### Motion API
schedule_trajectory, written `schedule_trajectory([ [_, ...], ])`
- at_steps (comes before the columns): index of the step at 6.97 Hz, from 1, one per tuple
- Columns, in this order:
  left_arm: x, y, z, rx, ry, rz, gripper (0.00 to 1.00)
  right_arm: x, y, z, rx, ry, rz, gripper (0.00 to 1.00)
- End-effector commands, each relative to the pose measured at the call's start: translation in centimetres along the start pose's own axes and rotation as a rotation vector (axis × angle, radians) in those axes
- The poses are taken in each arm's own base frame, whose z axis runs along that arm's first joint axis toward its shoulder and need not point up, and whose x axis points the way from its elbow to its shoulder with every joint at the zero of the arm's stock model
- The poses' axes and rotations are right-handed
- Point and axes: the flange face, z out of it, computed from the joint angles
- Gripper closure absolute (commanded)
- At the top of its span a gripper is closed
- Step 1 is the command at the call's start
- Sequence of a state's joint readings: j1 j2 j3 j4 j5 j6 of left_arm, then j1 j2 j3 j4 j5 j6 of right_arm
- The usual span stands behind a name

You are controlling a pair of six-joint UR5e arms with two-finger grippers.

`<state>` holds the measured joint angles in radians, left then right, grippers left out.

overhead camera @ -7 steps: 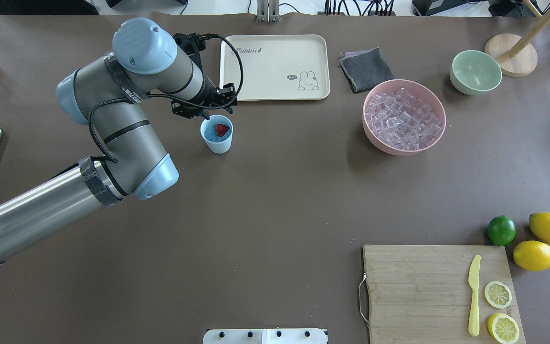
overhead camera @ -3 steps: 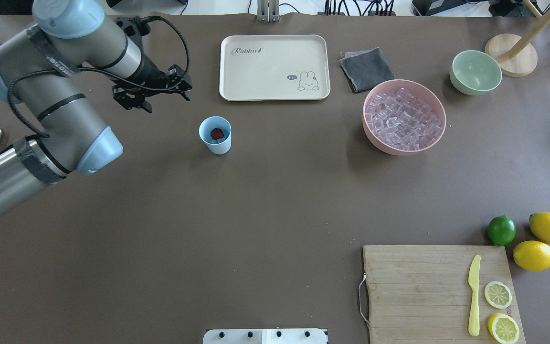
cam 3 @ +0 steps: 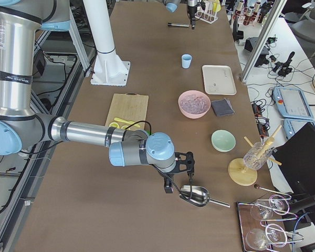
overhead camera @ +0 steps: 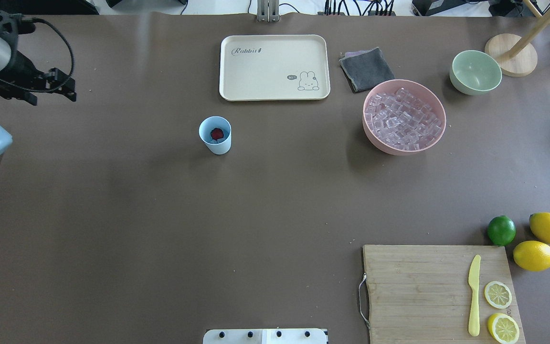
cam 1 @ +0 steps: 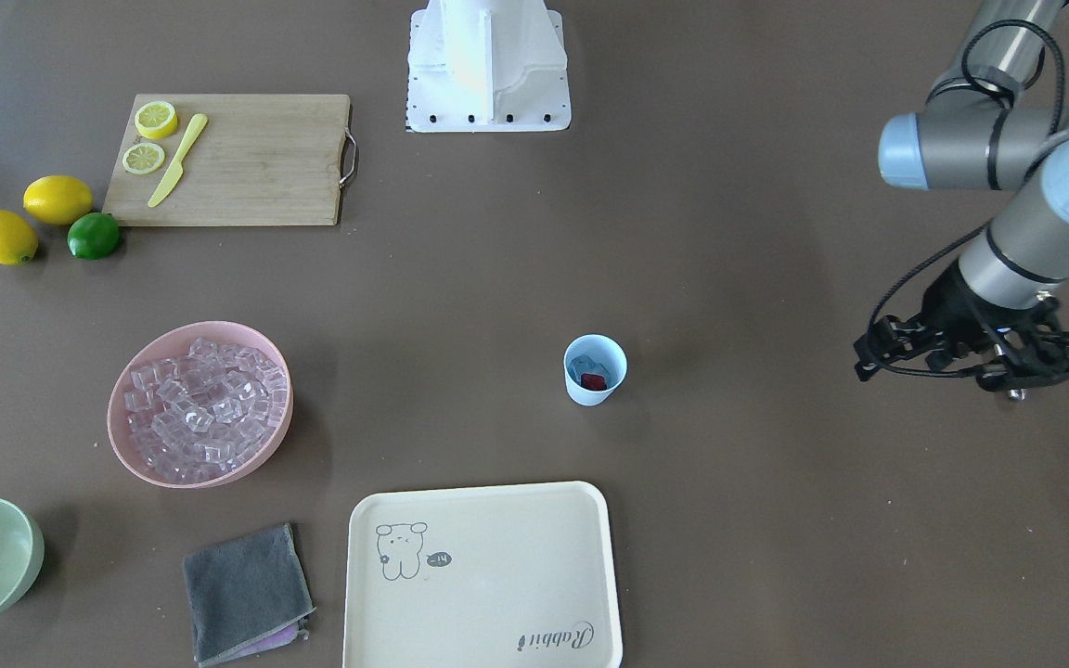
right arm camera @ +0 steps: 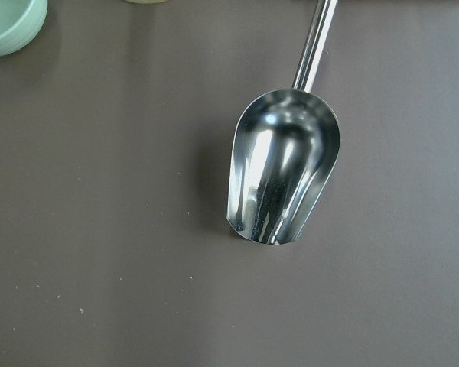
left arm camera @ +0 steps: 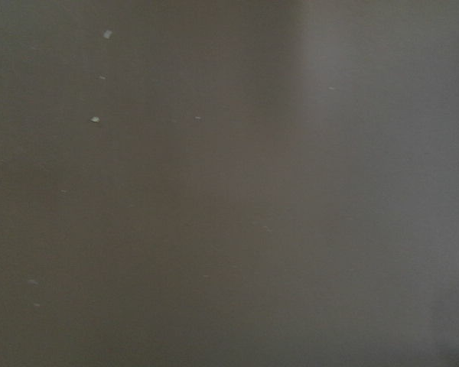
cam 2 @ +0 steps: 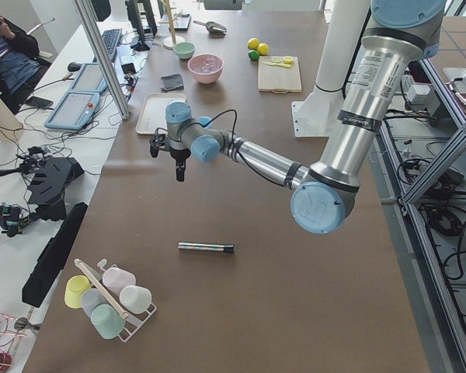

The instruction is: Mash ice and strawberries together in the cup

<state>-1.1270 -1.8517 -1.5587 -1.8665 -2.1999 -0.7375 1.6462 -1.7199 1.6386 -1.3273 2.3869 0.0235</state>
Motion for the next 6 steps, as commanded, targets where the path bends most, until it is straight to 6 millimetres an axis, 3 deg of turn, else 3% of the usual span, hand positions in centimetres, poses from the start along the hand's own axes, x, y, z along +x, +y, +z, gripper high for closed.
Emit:
schedule_trajectory([
  [1,-14.1,0.3,3.5,-0.035,-0.053,0.077,0.02,-1.3,-1.0,0.9,-0.019,-0.002,-0.036,0.0],
  [2,-18.0,0.7,6.5,-0.027,-0.054,0.07,0.02,-1.4,-1.1,1.4,-0.029,-0.002,-0.039,0.0],
  [4,-18.6,1.4,7.6,-0.029,-0.052,0.061,0.02,-0.7,-0.5,2.2,-0.06,-0.004,-0.01,0.0],
  [6,-20.1,2.8,8.3,-0.037,-0.049,0.058,0.02,1.7,0.7,2.2,-0.109,0.01,0.092,0.0],
])
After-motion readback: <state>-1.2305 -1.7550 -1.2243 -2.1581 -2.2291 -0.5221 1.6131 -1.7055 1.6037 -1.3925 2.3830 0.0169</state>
